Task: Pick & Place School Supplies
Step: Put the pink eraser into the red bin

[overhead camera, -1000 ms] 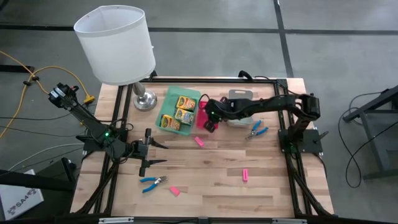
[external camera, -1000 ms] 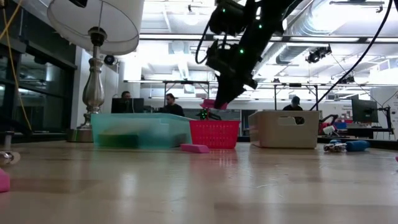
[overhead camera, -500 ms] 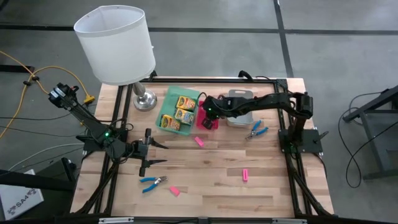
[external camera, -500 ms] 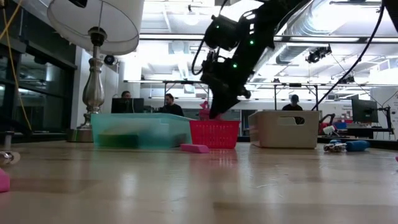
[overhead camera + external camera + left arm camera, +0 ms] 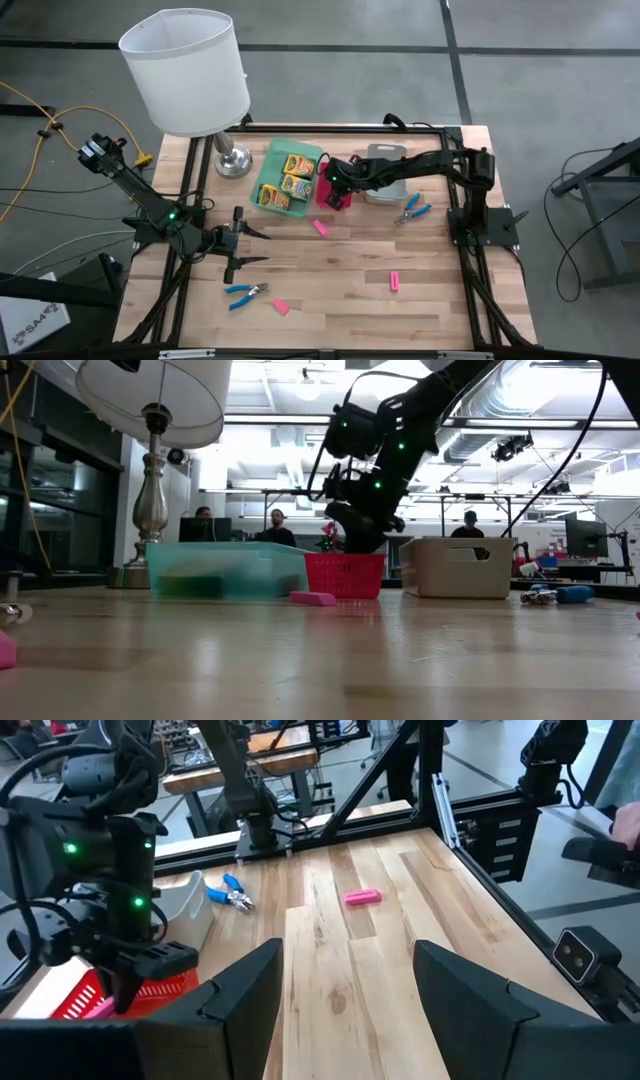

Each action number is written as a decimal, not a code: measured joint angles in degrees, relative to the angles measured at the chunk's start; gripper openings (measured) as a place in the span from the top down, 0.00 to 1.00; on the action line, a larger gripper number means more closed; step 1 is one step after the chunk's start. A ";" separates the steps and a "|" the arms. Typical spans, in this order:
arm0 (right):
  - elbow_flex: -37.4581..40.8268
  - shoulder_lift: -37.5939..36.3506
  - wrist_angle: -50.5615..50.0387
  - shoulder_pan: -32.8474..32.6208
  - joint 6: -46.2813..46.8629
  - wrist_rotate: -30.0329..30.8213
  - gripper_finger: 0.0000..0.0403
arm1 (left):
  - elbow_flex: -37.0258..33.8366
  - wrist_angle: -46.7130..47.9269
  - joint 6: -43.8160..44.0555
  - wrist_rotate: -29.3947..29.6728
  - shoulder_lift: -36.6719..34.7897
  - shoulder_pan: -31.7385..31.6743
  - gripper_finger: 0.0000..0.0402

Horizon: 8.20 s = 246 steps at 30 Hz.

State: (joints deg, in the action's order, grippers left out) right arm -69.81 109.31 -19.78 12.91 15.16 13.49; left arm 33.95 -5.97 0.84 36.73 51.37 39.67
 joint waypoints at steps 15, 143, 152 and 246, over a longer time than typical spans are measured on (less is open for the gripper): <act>-0.01 -0.02 -0.52 0.39 0.00 0.10 0.84 | 0.00 0.01 0.02 -0.15 0.00 0.01 0.46; 0.01 -7.56 -38.75 -52.24 115.83 -5.94 0.58 | 0.00 -0.45 -0.83 -1.38 0.00 0.01 0.46; 0.12 -4.33 -37.97 -51.93 116.42 -8.34 0.56 | 0.00 -0.43 -0.83 -1.40 -0.02 0.02 0.46; 7.24 -9.74 -26.86 -39.48 89.63 -4.63 0.82 | 0.00 -0.45 -0.85 -2.60 -0.02 0.00 0.46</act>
State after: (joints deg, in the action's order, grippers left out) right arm -62.57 99.58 -46.63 -26.58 104.79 8.86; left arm 33.95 -6.42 -0.01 34.13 51.35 39.66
